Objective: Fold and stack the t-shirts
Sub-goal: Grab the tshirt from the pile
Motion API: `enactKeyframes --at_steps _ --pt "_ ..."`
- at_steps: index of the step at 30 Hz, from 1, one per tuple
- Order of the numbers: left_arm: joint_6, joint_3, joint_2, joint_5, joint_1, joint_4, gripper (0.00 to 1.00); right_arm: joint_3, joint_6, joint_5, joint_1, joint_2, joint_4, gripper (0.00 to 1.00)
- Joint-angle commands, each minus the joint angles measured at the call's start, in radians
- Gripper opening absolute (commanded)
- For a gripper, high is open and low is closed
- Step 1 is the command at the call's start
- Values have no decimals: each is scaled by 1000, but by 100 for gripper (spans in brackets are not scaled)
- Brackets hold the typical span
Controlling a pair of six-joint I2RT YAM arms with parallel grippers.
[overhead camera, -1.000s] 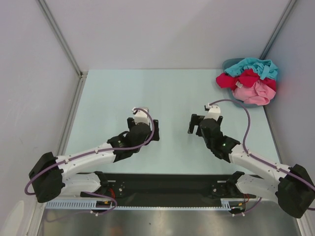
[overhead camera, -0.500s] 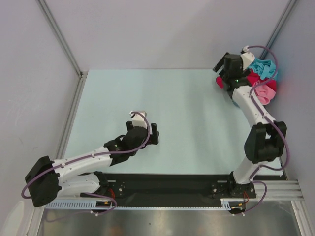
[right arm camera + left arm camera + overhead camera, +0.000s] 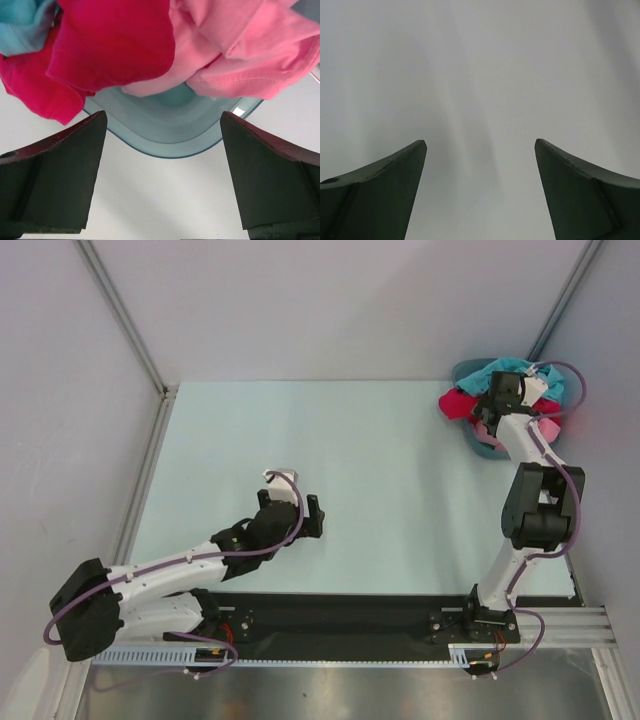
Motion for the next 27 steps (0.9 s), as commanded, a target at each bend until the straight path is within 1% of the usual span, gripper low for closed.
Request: enactKeyframes --at_steps 1,4,11,17,19,27 --pt "-2 8 16 30 -3 52 96 -27 -38 -40 -1 -35 68 100" --pt "-13 -4 14 41 -3 60 96 -47 -47 -83 -8 -35 120 100" --pt "-15 -21 14 44 -3 67 96 -124 -49 -203 -67 -76 312 99" --pt "-15 -21 40 64 -3 83 96 -126 -32 -226 -111 -75 363 100" --pt "-22 -23 51 76 -4 92 96 -138 -6 -257 -126 -78 410 100" --pt "-21 -7 118 105 -4 120 95 -130 104 -395 -180 -43 505 100"
